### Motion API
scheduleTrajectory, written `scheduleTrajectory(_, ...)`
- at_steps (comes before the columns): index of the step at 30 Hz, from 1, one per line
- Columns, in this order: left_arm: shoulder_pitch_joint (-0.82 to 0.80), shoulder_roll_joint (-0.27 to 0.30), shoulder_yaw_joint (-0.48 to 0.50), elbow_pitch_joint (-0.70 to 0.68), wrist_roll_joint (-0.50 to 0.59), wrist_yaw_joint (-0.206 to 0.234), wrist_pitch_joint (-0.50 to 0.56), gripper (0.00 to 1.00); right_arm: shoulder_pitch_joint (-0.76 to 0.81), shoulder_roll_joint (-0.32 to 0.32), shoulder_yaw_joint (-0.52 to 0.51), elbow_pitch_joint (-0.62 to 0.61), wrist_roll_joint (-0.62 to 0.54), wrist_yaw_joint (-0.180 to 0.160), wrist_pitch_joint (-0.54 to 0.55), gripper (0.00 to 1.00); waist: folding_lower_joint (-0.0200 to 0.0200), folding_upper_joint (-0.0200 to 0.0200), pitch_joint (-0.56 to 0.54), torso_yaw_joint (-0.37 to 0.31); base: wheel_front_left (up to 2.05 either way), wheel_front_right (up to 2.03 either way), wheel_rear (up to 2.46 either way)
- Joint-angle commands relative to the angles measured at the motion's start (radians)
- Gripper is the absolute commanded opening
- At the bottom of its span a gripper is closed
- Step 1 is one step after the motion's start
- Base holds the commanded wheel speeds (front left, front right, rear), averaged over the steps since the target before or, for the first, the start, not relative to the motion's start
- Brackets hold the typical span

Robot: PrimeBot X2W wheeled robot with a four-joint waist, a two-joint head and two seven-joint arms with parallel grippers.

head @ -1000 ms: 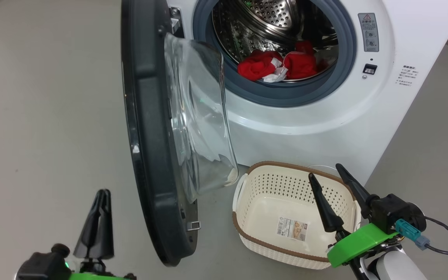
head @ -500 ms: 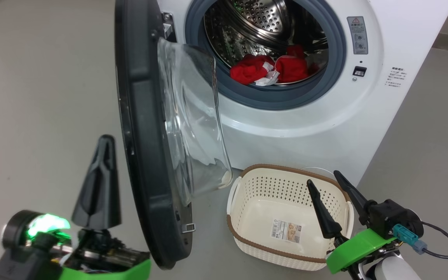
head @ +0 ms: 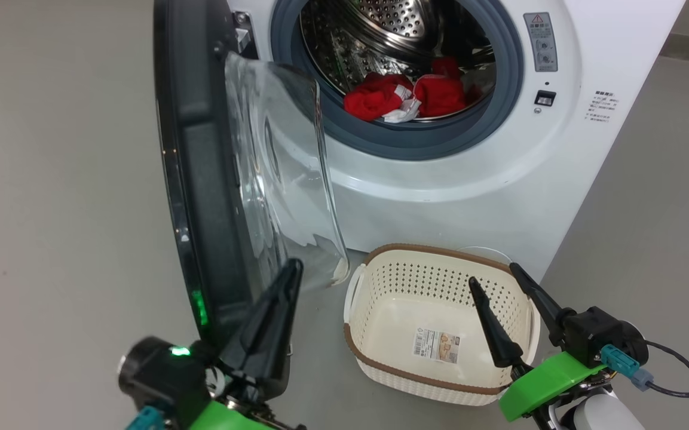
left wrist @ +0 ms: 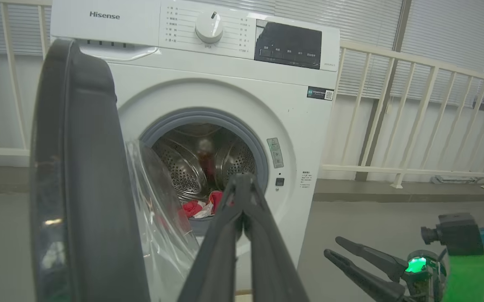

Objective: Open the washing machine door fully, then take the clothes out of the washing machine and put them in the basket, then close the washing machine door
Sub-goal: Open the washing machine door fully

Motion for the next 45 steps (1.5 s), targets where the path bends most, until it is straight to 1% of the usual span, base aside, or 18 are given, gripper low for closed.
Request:
scheduleTrajectory(1,-0.007,0.008,0.024,-0.008,-0.011,0.01,0.009,0.0,-0.039,0.004,0.019,-0.023,-0.009,0.005,-0.006,1.0,0.0001,0.0,0.005,0.001,0.0,0.0,0.0)
scheduleTrajectory(6,-0.003,0.008,0.026,0.078,-0.045,0.036,0.031,0.0,-0.047,0.004,0.025,-0.017,-0.014,0.005,-0.006,1.0,0.0001,0.0,0.017,0.001,0.0,0.0,0.0)
scheduleTrajectory(11,-0.005,0.008,0.059,0.138,-0.064,0.082,0.03,0.0,-0.054,0.004,0.025,-0.013,-0.018,0.005,-0.006,1.0,0.0001,0.0,0.022,-0.001,0.0,0.0,0.0)
scheduleTrajectory(20,0.012,0.025,0.135,0.163,-0.08,0.142,0.025,0.0,-0.054,0.003,0.021,-0.009,-0.021,0.005,-0.006,1.0,0.0001,0.0,0.032,0.006,0.0,0.0,0.0)
scheduleTrajectory(26,0.019,0.03,0.18,0.157,-0.105,0.161,0.005,0.0,-0.054,0.003,0.027,-0.008,-0.023,0.005,-0.006,1.0,0.0001,0.0,0.041,0.016,0.0,0.0,0.0)
scheduleTrajectory(37,0.041,0.059,0.261,0.141,-0.111,0.213,-0.024,0.0,-0.067,-0.018,0.038,-0.003,-0.02,0.005,-0.006,1.0,0.0001,0.0,0.067,0.026,0.0,0.0,0.0)
scheduleTrajectory(45,0.034,0.091,0.346,0.212,-0.137,0.231,-0.073,0.0,-0.06,-0.045,0.021,-0.008,-0.025,0.005,-0.006,1.0,0.0001,0.0,0.083,0.031,0.0,0.0,0.0)
